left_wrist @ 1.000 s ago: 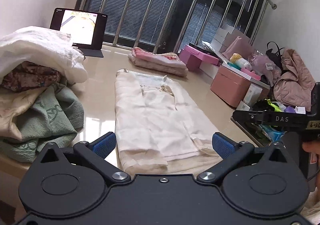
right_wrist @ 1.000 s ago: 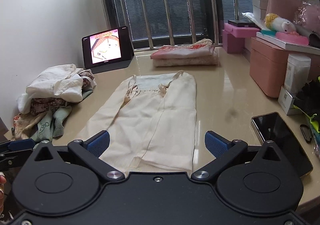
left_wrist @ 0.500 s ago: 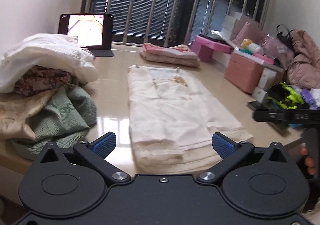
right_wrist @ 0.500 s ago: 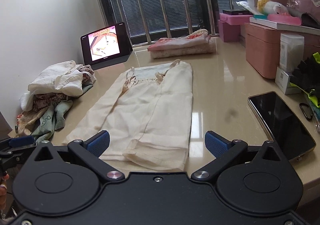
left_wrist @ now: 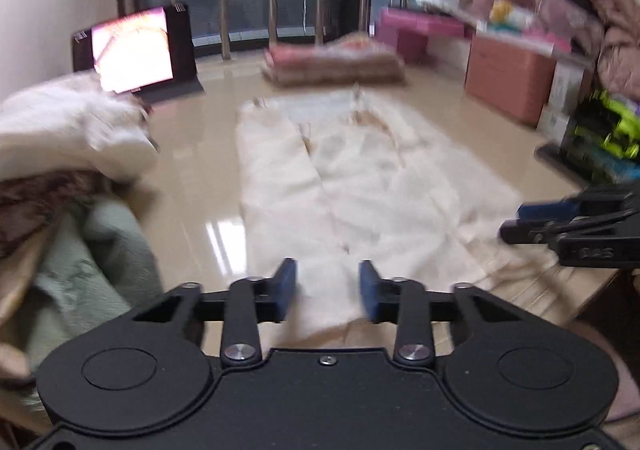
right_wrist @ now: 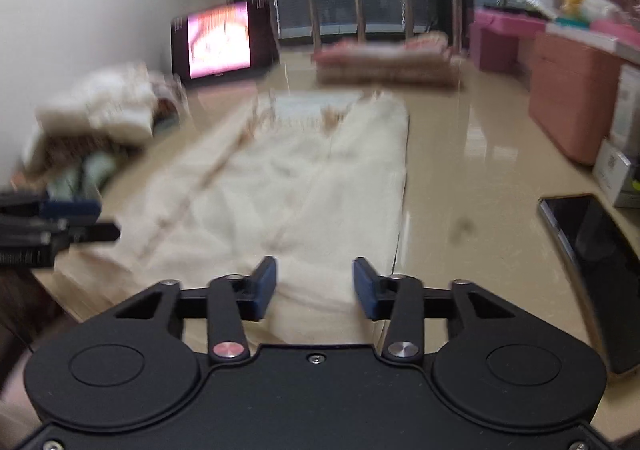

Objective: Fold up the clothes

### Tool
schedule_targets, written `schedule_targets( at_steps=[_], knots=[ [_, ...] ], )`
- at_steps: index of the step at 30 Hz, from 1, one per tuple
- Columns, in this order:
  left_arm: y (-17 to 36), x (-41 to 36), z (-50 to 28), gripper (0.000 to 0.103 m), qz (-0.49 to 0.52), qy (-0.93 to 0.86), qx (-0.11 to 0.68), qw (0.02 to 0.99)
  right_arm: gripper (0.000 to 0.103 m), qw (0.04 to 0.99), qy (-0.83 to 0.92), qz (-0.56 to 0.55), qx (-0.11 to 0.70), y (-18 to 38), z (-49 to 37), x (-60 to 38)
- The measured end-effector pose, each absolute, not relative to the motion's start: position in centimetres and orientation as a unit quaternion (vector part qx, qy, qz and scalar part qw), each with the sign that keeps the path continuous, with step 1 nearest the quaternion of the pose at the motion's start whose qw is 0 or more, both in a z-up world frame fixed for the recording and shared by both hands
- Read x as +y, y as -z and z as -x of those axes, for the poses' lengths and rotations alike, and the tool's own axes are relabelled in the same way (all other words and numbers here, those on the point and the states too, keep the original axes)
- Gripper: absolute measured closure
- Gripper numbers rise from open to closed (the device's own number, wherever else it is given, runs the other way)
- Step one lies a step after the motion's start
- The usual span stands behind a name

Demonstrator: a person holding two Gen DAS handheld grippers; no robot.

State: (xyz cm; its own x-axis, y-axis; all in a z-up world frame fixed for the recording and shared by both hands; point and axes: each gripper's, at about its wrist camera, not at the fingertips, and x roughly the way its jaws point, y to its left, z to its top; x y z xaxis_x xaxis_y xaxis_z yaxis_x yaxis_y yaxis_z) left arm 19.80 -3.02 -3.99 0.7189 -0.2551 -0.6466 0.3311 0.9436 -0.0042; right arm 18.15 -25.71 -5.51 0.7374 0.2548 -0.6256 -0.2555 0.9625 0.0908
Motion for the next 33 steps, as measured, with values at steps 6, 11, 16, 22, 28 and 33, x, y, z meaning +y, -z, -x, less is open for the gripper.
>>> schedule_targets(
  at_steps=[6, 11, 16, 22, 28, 33],
  knots=[
    [4.9, -3.8, -21.0, 0.073, -0.054, 0.156, 0.339, 0.926, 0.067, 0.926, -0.147, 0.032, 0.347, 5.7, -16.9, -25.6],
    [5.1, -4.1, -21.6, 0.073, -0.053, 0.151, 0.339, 0.927, 0.067, 0.922, -0.162, 0.032, 0.349, 5.4, -16.2, -26.1],
    [3.0, -2.2, -20.5, 0.041, -0.021, 0.157, 0.307, 0.938, 0.03, 0.933, -0.174, 0.015, 0.315, 4.4, -15.1, -26.9],
    [0.1, 0.5, -17.5, 0.003, -0.065, 0.18, 0.254, 0.948, 0.006, 0.928, -0.225, 0.087, 0.283, 2.0, -12.5, -27.1],
    [1.2, -0.5, -14.1, 0.0, -0.233, 0.265, 0.246, 0.902, 0.002, 0.882, -0.263, 0.24, 0.307, 3.8, -11.3, -24.7],
    [3.8, -2.8, -12.8, 0.0, -0.35, 0.322, 0.253, 0.843, 0.002, 0.836, -0.298, 0.341, 0.31, 5.9, -11.5, -22.2]
  ],
)
